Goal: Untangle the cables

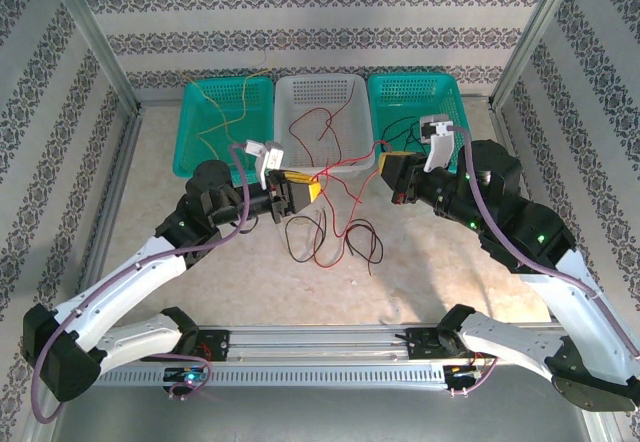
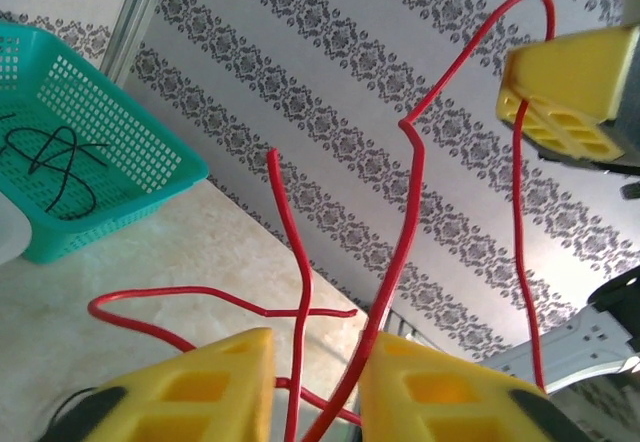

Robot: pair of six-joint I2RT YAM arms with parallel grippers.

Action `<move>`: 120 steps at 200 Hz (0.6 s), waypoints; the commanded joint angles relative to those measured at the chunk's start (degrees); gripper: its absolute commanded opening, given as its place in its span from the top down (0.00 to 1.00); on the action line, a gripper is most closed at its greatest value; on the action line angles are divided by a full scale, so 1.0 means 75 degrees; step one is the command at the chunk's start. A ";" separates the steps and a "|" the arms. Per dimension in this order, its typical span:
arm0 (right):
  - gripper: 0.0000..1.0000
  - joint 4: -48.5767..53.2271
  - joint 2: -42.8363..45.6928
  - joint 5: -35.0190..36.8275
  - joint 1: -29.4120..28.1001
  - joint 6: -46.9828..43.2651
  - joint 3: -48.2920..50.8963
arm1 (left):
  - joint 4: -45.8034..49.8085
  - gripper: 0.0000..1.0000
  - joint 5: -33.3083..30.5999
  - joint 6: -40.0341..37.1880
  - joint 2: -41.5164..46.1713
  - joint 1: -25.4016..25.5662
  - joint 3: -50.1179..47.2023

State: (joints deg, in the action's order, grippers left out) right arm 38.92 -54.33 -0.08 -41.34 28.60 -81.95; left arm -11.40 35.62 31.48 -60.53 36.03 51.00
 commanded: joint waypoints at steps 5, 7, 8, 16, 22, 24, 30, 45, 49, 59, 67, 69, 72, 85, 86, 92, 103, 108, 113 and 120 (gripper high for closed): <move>1.00 -0.0263 -0.0022 -0.0221 0.0061 0.0165 0.0122 | -0.0573 0.87 0.0195 0.0008 -0.0027 0.0130 0.0147; 1.00 -0.0272 -0.0016 -0.0223 0.0060 0.0164 0.0128 | -0.0591 0.89 0.0202 0.0018 -0.0027 0.0129 0.0148; 1.00 -0.0275 -0.0019 -0.0224 0.0055 0.0167 0.0131 | -0.0602 0.90 0.0211 0.0025 -0.0027 0.0129 0.0149; 1.00 -0.0296 -0.0008 -0.0236 0.0056 0.0178 0.0145 | -0.0664 0.96 0.0232 0.0055 -0.0033 0.0128 0.0141; 1.00 -0.0302 -0.0010 -0.0236 0.0052 0.0172 0.0156 | -0.0699 1.00 0.0200 0.0067 -0.0032 0.0129 0.0133; 1.00 -0.0302 -0.0010 -0.0236 0.0060 0.0177 0.0157 | -0.0705 1.00 0.0189 0.0073 -0.0019 0.0129 0.0127; 1.00 -0.0302 -0.0011 -0.0226 0.0058 0.0194 0.0168 | -0.0754 1.00 0.0126 0.0085 -0.0003 0.0129 0.0116; 0.89 -0.0237 0.0021 0.0005 0.0060 0.0212 0.0203 | -0.1001 1.00 -0.0089 0.0185 0.0126 0.0130 0.0012; 0.81 -0.0174 0.0045 0.0123 0.0067 0.0229 0.0215 | -0.1077 1.00 -0.0176 0.0232 0.0170 0.0129 -0.0025; 0.59 -0.0034 0.0137 0.0501 0.0101 0.0264 0.0278 | -0.1316 1.00 -0.0445 0.0382 0.0294 0.0109 -0.0115; 0.51 0.0078 0.0243 0.0805 0.0156 0.0314 0.0377 | -0.1515 1.00 -0.0608 0.0503 0.0393 0.0092 -0.0184; 0.47 0.0098 0.0290 0.0886 0.0180 0.0336 0.0417 | -0.1580 1.00 -0.0634 0.0549 0.0406 0.0085 -0.0195; 0.40 0.0126 0.0346 0.0978 0.0224 0.0376 0.0483 | -0.1660 1.00 -0.0665 0.0608 0.0433 0.0067 -0.0212; 0.29 0.0144 0.0685 0.1126 0.0555 0.0618 0.0862 | -0.2100 1.00 -0.0708 0.0921 0.0494 0.0014 -0.0260; 0.28 0.0143 0.0712 0.1125 0.0584 0.0641 0.0879 | -0.2136 1.00 -0.0701 0.0946 0.0491 0.0013 -0.0273; 0.27 0.0143 0.0868 0.1050 0.0824 0.0811 0.1096 | -0.2300 1.00 -0.0674 0.1076 0.0497 0.0001 -0.0263; 0.26 0.0090 0.1066 0.0583 0.1368 0.1185 0.1528 | -0.2548 1.00 -0.0600 0.1302 0.0473 0.0001 -0.0216; 0.26 0.0042 0.1109 0.0219 0.1646 0.1375 0.1704 | -0.2661 1.00 -0.0552 0.1397 0.0439 0.0001 -0.0183; 0.26 -0.0062 0.1126 -0.0213 0.1896 0.1563 0.1897 | -0.2768 1.00 -0.0516 0.1501 0.0423 0.0001 -0.0155; 0.26 -0.0316 0.1106 -0.0879 0.2168 0.1791 0.2170 | -0.2894 1.00 -0.0464 0.1620 0.0393 0.0002 -0.0118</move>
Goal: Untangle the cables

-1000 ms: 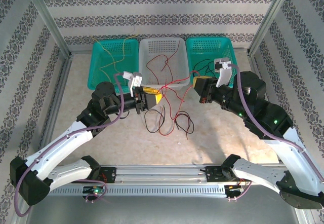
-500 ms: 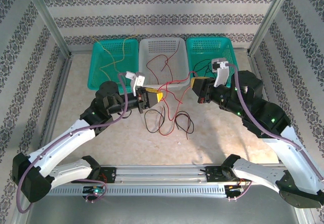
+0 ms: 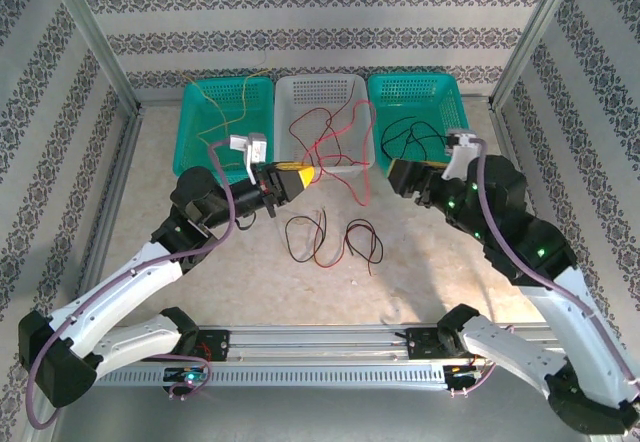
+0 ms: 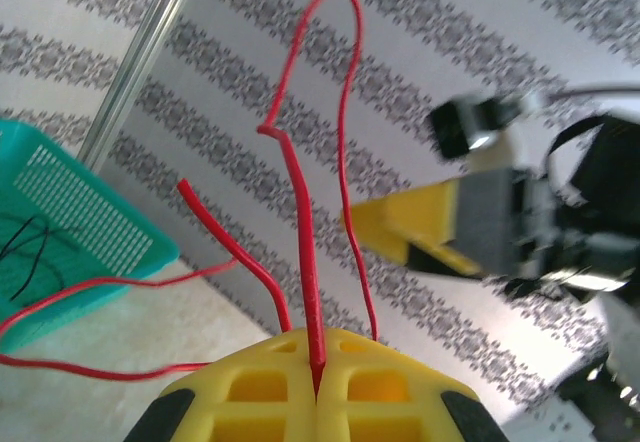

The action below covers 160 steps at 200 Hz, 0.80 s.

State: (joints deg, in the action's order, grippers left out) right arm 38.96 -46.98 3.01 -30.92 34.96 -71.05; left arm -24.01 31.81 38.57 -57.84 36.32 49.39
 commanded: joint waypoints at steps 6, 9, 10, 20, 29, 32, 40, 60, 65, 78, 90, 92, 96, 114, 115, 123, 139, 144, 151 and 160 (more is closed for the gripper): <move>0.26 -0.0590 0.0078 -0.1791 0.0910 0.1104 0.0935 | -0.1284 1.00 0.0076 0.0747 0.0024 -0.0035 0.0133; 0.26 -0.0724 0.0042 -0.1971 0.0930 0.1161 0.1037 | -0.1317 1.00 0.0082 0.0781 0.0007 -0.0037 0.0147; 0.26 -0.0768 0.0030 -0.2047 0.0932 0.1180 0.1066 | -0.1326 1.00 0.0082 0.0784 0.0010 -0.0037 0.0144; 0.26 -0.1156 -0.0106 -0.2518 0.0916 0.1331 0.1294 | -0.1366 1.00 0.0094 0.0853 0.0007 -0.0031 0.0189; 0.26 -0.1573 -0.0188 -0.2835 0.0880 0.1457 0.1467 | -0.1384 1.00 0.0109 0.0877 0.0001 -0.0037 0.0228; 0.26 -0.1724 -0.0202 -0.2911 0.0860 0.1481 0.1517 | -0.1385 1.00 0.0112 0.0887 -0.0006 -0.0037 0.0242; 0.26 -0.2096 -0.0205 -0.3055 0.0804 0.1560 0.1609 | -0.1359 1.00 0.0124 0.0878 -0.0003 -0.0037 0.0270; 0.23 -0.2931 -0.0178 -0.3280 0.0596 0.1665 0.1659 | -0.1288 1.00 0.0106 0.0893 -0.0004 -0.0037 0.0300; 0.23 -0.3103 -0.0190 -0.3309 0.0520 0.1674 0.1656 | -0.1295 1.00 0.0109 0.0896 -0.0013 -0.0036 0.0301; 0.22 -0.3521 -0.0286 -0.3419 0.0277 0.1670 0.1647 | -0.1332 1.00 0.0094 0.0945 -0.0030 -0.0037 0.0287; 0.23 -0.3593 -0.0415 -0.3370 0.0037 0.1551 0.1578 | -0.1386 1.00 0.0106 0.0973 -0.0056 -0.0034 0.0303; 0.23 -0.3599 -0.0439 -0.3361 0.0001 0.1538 0.1566 | -0.1391 1.00 0.0100 0.0980 -0.0057 -0.0037 0.0302; 0.23 -0.3630 -0.0476 -0.3354 -0.0060 0.1528 0.1563 | -0.1401 1.00 0.0100 0.0986 -0.0051 -0.0037 0.0311; 0.23 -0.3685 -0.0615 -0.3161 -0.0190 0.1539 0.1563 | -0.1377 1.00 0.0128 0.0990 -0.0034 -0.0037 0.0362; 0.23 -0.3690 -0.0627 -0.3152 -0.0190 0.1538 0.1563 | -0.1379 1.00 0.0129 0.0988 -0.0028 -0.0037 0.0369; 0.23 -0.3675 -0.0733 -0.3095 -0.0180 0.1555 0.1508 | -0.1349 1.00 0.0159 0.0987 -0.0033 -0.0031 0.0391; 0.29 -0.3628 -0.0962 -0.3004 -0.0179 0.1520 0.1362 | -0.1265 1.00 0.0189 0.0951 -0.0033 -0.0037 0.0431; 0.31 -0.3646 -0.1030 -0.2992 -0.0176 0.1507 0.1315 | -0.1258 1.00 0.0199 0.0947 -0.0024 -0.0037 0.0441; 0.35 -0.3673 -0.1121 -0.2990 -0.0174 0.1488 0.1248 | -0.1257 1.00 0.0206 0.0946 -0.0027 -0.0037 0.0442; 0.41 -0.3704 -0.1246 -0.3022 -0.0178 0.1458 0.1149 | -0.1242 1.00 0.0203 0.0946 -0.0016 -0.0031 0.0446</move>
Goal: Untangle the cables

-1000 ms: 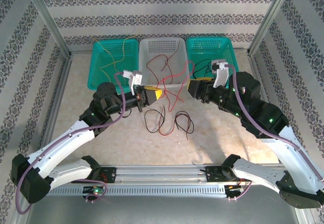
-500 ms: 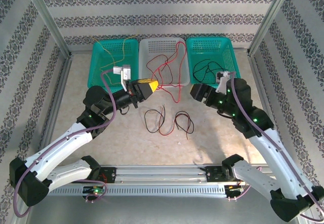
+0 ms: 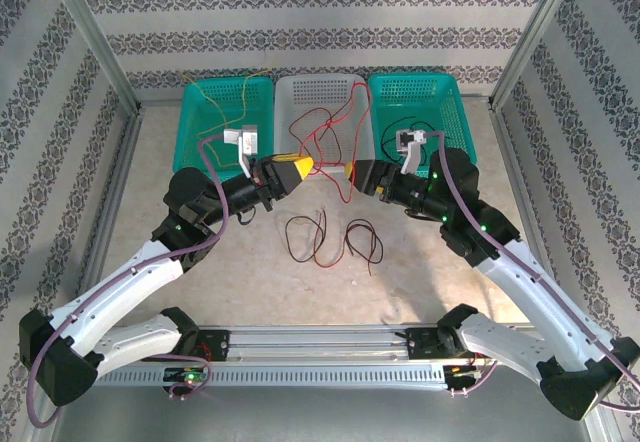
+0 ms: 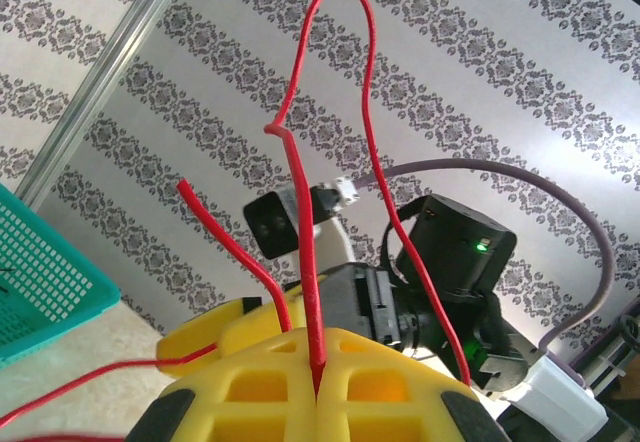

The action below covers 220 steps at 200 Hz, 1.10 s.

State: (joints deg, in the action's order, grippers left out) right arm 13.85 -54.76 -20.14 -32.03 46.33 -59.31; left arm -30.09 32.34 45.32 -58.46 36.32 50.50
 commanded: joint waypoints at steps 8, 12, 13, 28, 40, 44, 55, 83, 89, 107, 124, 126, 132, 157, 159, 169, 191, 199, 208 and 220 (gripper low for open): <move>0.50 -0.0342 -0.0294 0.0049 -0.0020 -0.0088 -0.0496 | -0.0402 1.00 0.0136 0.0035 0.0075 -0.0031 0.0301; 0.53 -0.0341 -0.0330 0.0050 -0.0029 -0.0100 -0.0523 | -0.0389 1.00 0.0141 0.0029 0.0072 -0.0037 0.0305; 0.53 -0.0338 -0.0340 0.0049 -0.0030 -0.0103 -0.0526 | -0.0380 1.00 0.0141 0.0028 0.0072 -0.0037 0.0313; 0.65 -0.0311 -0.0409 0.0089 -0.0030 -0.0142 -0.0561 | -0.0318 1.00 0.0153 -0.0024 0.0095 -0.0036 0.0340; 0.77 -0.0276 -0.0420 0.0144 -0.0009 -0.0180 -0.0542 | -0.0296 1.00 0.0165 -0.0041 0.0098 -0.0037 0.0351; 0.80 -0.0240 -0.0410 0.0179 -0.0001 -0.0187 -0.0542 | -0.0291 1.00 0.0176 -0.0053 0.0099 -0.0037 0.0352; 0.89 -0.0174 -0.0380 0.0282 0.0038 -0.0200 -0.0525 | -0.0290 1.00 0.0165 -0.0061 0.0111 -0.0037 0.0328; 1.00 -0.0101 -0.0258 0.0366 0.0356 -0.0087 -0.0354 | -0.0283 1.00 0.0153 -0.0074 0.0118 -0.0037 0.0282; 1.00 -0.0094 -0.0231 0.0375 0.0423 -0.0063 -0.0312 | -0.0275 1.00 0.0143 -0.0094 0.0133 -0.0037 0.0270; 1.00 -0.0012 -0.0143 0.0410 0.0664 0.0015 -0.0149 | 0.0185 1.00 -0.0037 -0.0352 0.0253 -0.0057 0.0328; 1.00 0.0231 -0.0010 0.0504 0.1084 0.0105 0.0106 | 0.1798 1.00 -0.1251 -0.1208 0.0623 -0.0119 0.0645; 1.00 0.0252 0.0004 0.0505 0.1160 0.0116 0.0145 | 0.2084 1.00 -0.1522 -0.1345 0.0666 -0.0119 0.0698; 1.00 0.0317 0.0072 0.0467 0.1410 0.0187 0.0301 | 0.2959 1.00 -0.2537 -0.1723 0.0861 -0.0119 0.0875; 1.00 0.0436 0.0417 0.0107 0.2700 0.0597 0.1033 | 0.6112 1.00 -0.7570 -0.2026 0.1391 -0.0380 0.1363; 1.00 0.0438 0.0445 0.0069 0.2812 0.0635 0.1086 | 0.6306 1.00 -0.7816 -0.2000 0.1403 -0.0454 0.1393; 1.00 0.0450 0.0596 -0.0100 0.3363 0.0773 0.1345 | 0.7124 1.00 -0.8560 -0.1903 0.1426 -0.0868 0.1519; 1.00 0.0584 0.0785 -0.0364 0.4246 0.0889 0.1534 | 0.7924 1.00 -0.8450 -0.1566 0.1388 -0.1914 0.1570; 1.00 0.0658 0.0776 -0.0406 0.4375 0.0861 0.1465 | 0.8056 1.00 -0.8304 -0.1501 0.1347 -0.2121 0.1575; 1.00 0.0745 0.0730 -0.0397 0.4443 0.0753 0.1317 | 0.8219 1.00 -0.8174 -0.1413 0.1242 -0.2297 0.1607; 1.00 0.0869 0.0643 -0.0287 0.4447 0.0626 0.1101 | 0.8388 1.00 -0.7987 -0.1305 0.1071 -0.2515 0.1651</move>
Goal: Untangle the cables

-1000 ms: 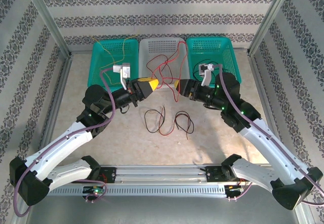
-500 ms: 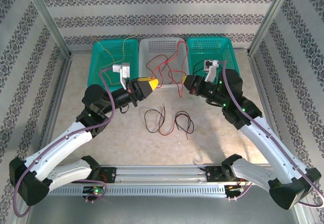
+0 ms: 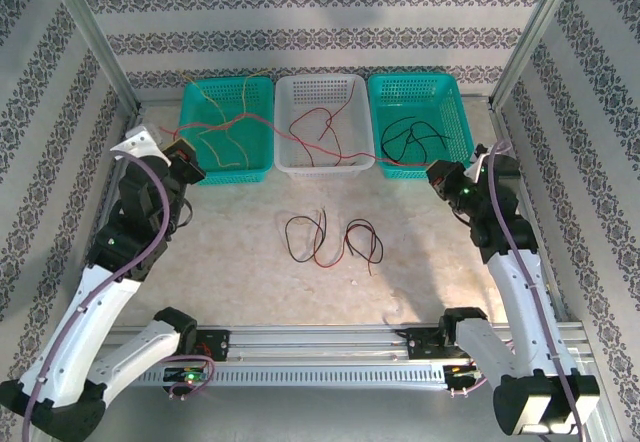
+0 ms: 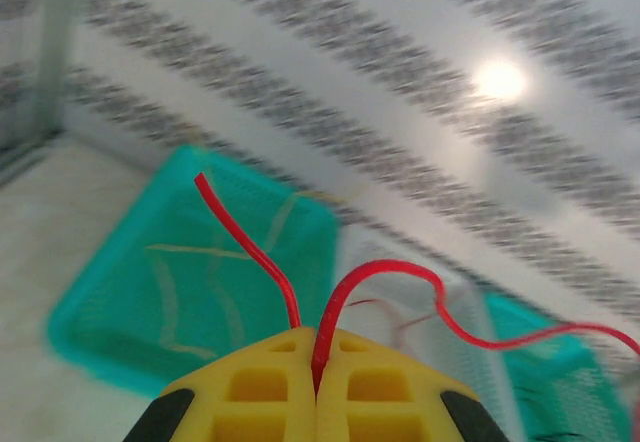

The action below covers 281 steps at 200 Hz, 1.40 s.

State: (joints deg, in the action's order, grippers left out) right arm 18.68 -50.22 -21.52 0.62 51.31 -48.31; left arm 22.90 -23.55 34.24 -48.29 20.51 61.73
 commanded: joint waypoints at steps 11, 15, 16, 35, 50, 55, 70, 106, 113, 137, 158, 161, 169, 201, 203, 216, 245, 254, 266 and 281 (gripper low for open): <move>1.00 0.0170 -0.0073 -0.0126 0.0099 -0.0082 -0.0498 | 0.1323 1.00 -0.0261 0.0291 -0.0400 -0.0618 0.0130; 1.00 0.0134 -0.0118 -0.0155 0.0084 -0.0091 -0.0554 | 0.1281 1.00 -0.0090 0.0334 -0.0439 -0.0698 0.0119; 1.00 0.0117 -0.0139 -0.0166 0.0083 -0.0091 -0.0566 | 0.1270 1.00 -0.0051 0.0345 -0.0451 -0.0714 0.0116; 1.00 -0.0107 -0.0528 -0.0260 -0.0074 -0.0080 -0.0847 | 0.0896 1.00 0.0713 0.0460 -0.0815 -0.0873 0.0170; 1.00 -0.0221 -0.1027 -0.0193 -0.0384 -0.0204 -0.1314 | 0.0273 1.00 0.1586 0.0450 -0.1343 -0.0881 0.0246; 1.00 -0.0231 -0.1218 -0.0157 -0.0530 -0.0271 -0.1539 | 0.0096 1.00 0.1859 0.0487 -0.1576 -0.0877 0.0306; 1.00 -0.0272 -0.1894 0.0078 -0.0954 -0.0451 -0.2288 | -0.0296 1.00 0.2610 0.0615 -0.2398 -0.0858 0.0582; 1.00 -0.0279 -0.4106 0.0292 -0.1707 -0.0732 -0.4623 | -0.1255 1.00 0.3211 0.0801 -0.3911 -0.0394 0.1224; 1.00 -0.0172 -0.4611 0.0222 -0.1796 -0.0803 -0.5188 | -0.1507 1.00 0.3232 0.0866 -0.4031 -0.0311 0.1266; 1.00 0.0327 -0.6336 -0.0085 -0.2067 -0.1118 -0.7058 | -0.2153 1.00 0.3649 0.0992 -0.4789 -0.0109 0.1667; 1.00 0.0907 -0.7564 -0.0042 -0.2175 -0.1380 -0.8550 | -0.2173 1.00 0.4369 0.0883 -0.5986 0.0053 0.2554; 1.00 0.0975 -0.7712 -0.0038 -0.2189 -0.1395 -0.8724 | -0.2165 1.00 0.4397 0.0853 -0.6143 0.0066 0.2666; 1.00 0.1184 -0.8090 -0.0069 -0.2192 -0.1452 -0.9193 | -0.2119 1.00 0.4416 0.0814 -0.6561 0.0123 0.2908; 0.64 0.3105 -0.9452 0.0124 -0.2219 -0.2071 -1.1219 | -0.1603 0.65 0.4846 0.0554 -0.8303 0.0205 0.4056; 0.60 0.3265 -0.9482 0.0199 -0.2225 -0.2139 -1.1306 | -0.1469 0.62 0.4856 0.0500 -0.8412 0.0221 0.4183; 0.47 0.3927 -0.9348 0.1100 -0.2303 -0.2570 -1.1316 | -0.0756 0.40 0.4795 0.0052 -0.8954 0.0349 0.4846; 0.41 0.3866 -0.8340 0.1887 -0.2189 -0.2696 -1.0156 | -0.0610 0.32 0.4497 -0.0368 -0.9040 0.0470 0.4953; 0.41 0.3864 -0.8116 0.1867 -0.2169 -0.2801 -0.9938 | -0.0569 0.31 0.4343 -0.0404 -0.8927 0.0470 0.4903; 0.41 0.3921 -0.7902 0.1795 -0.2167 -0.2912 -0.9742 | -0.0498 0.30 0.4146 -0.0413 -0.8749 0.0475 0.4814; 0.43 0.3981 -0.7759 0.1563 -0.2114 -0.2960 -0.9566 | -0.0314 0.29 0.3938 -0.0495 -0.8579 0.0466 0.4791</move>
State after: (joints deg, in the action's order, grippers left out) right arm 46.59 -112.75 -10.39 -15.84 31.99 -121.93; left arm 17.56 9.41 33.50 -117.32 23.97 96.51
